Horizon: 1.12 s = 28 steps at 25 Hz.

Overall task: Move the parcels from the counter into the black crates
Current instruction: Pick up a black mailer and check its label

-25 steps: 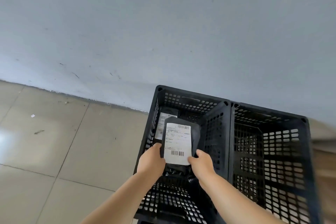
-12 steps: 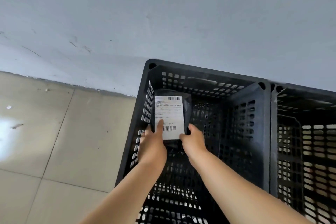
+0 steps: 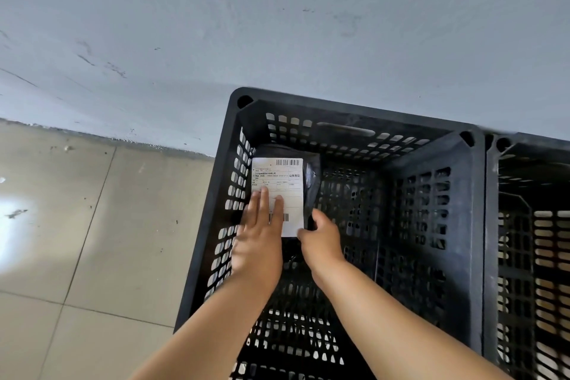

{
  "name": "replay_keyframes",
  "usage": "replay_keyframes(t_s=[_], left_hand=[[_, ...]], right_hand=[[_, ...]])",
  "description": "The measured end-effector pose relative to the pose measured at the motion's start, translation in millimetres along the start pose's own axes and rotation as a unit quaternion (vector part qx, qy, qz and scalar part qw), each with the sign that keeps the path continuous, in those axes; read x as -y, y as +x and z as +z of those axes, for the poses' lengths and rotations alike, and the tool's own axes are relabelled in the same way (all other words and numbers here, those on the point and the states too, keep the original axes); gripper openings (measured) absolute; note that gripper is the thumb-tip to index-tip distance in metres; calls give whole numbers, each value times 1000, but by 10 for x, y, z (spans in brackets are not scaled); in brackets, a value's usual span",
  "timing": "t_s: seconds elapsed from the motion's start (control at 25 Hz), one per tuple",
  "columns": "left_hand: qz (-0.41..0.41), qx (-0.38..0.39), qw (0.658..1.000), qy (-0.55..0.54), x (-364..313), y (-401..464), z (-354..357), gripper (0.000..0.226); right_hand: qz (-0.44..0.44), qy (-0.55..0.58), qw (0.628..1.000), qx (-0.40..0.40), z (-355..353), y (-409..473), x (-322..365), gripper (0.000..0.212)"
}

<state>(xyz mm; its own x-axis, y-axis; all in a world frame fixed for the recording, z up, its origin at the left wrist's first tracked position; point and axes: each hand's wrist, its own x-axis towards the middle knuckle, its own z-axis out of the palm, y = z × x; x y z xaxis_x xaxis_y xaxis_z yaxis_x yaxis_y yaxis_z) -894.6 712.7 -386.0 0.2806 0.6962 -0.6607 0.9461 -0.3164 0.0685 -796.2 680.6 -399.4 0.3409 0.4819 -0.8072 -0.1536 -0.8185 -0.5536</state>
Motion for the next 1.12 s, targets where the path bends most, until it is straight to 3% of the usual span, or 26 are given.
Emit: replay_keyframes(t_s=[0.16, 0.4, 0.6, 0.8, 0.96, 1.12], left_hand=[[-16, 35, 999, -10, -53, 220, -48, 109], [-2, 57, 996, 69, -43, 351, -69, 109], [26, 9, 993, 118, -44, 440, -244, 99], [0, 64, 991, 118, -29, 627, -252, 117], [14, 45, 991, 124, 24, 600, -202, 124], [49, -10, 992, 118, 14, 248, -279, 107]], right_hand=[[-11, -5, 1000, 1, -58, 71, 27, 55], [-9, 0, 1000, 22, -43, 234, -76, 53], [-31, 17, 998, 53, -108, 233, -69, 46], [-29, 9, 998, 62, -115, 251, -111, 48], [-11, -10, 998, 62, -213, 171, -65, 53], [-2, -71, 996, 46, -594, -69, 91, 51]])
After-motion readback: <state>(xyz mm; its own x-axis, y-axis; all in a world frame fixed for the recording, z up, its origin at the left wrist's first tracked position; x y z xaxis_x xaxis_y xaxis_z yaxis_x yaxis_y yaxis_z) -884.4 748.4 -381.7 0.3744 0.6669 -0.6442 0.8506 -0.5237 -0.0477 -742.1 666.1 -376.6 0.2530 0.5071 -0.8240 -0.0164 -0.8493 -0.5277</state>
